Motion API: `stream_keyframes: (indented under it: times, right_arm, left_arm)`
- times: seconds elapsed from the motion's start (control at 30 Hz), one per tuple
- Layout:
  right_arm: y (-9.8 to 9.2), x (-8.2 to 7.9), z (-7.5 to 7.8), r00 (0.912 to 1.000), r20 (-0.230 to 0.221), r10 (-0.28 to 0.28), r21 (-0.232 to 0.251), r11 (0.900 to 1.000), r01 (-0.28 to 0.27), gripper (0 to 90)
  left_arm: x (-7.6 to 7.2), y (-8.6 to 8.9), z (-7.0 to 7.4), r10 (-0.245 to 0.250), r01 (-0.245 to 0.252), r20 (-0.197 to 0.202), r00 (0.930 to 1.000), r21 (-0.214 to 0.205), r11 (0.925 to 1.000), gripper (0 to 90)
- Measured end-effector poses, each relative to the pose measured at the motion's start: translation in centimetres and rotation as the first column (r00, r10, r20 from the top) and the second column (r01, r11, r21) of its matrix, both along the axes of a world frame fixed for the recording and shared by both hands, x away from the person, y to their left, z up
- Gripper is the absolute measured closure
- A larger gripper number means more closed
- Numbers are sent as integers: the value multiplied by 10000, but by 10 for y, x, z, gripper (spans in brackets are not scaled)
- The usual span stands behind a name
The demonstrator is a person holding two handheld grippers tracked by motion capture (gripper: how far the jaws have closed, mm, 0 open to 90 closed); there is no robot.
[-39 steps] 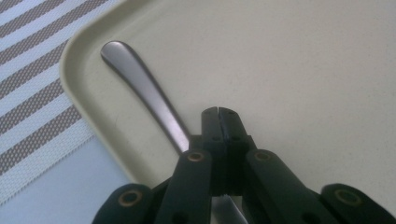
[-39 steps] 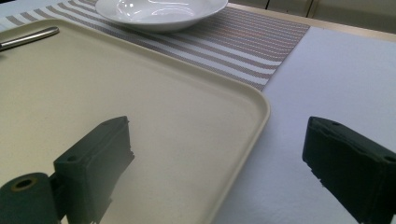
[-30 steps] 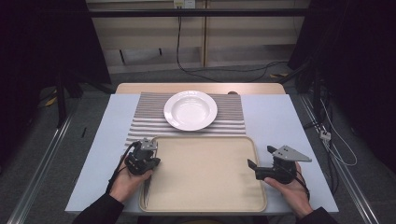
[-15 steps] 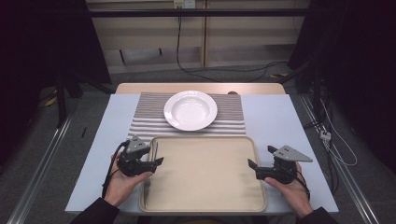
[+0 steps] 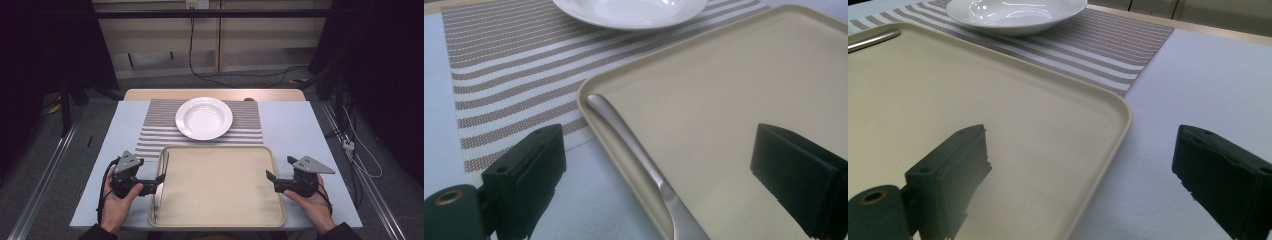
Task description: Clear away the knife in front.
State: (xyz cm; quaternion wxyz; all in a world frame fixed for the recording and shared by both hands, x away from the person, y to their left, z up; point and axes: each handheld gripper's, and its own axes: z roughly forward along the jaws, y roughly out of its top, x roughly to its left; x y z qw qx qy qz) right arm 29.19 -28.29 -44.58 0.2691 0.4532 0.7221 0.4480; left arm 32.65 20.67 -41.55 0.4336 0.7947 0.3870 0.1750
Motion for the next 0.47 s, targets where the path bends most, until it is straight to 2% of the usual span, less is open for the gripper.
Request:
stream_keyframes:
  times: [0.1,0.17,0.3,0.47]
  right_arm:
    - [0,0,0,10000,4,4,-4,10000,-4,81]
    - [0,0,0,10000,10,7,10,10000,-7,81]
    - [-1,-1,0,10000,25,-39,26,10000,39,80]
    - [-1,-1,1,10000,34,-46,32,10000,46,80]
  left_arm:
    - [0,4,-4,103,-103,29,9999,5,9999,67]
    - [2,5,-5,185,-186,-58,9998,-174,9997,67]
    - [0,8,-9,423,-421,150,9990,-107,9991,67]
    - [1,13,-7,665,-660,152,9977,-273,9974,60]
